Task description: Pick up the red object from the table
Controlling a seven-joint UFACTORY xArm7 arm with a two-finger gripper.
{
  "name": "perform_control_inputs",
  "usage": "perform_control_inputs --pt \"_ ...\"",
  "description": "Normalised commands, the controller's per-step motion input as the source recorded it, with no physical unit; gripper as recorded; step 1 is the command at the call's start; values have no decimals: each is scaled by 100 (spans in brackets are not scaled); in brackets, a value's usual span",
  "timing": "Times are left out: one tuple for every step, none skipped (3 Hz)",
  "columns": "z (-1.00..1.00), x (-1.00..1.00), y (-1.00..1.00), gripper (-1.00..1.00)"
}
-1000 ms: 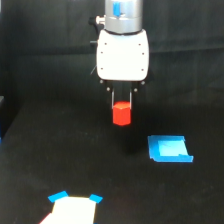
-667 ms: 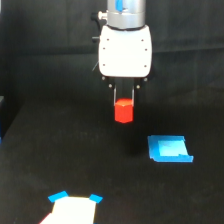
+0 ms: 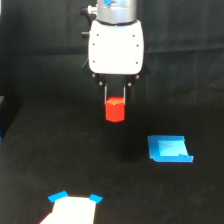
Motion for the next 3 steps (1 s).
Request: perform_control_inputs --pt "-17 15 -7 -100" --pt "-35 -18 38 -94" --pt "-18 24 12 -100"
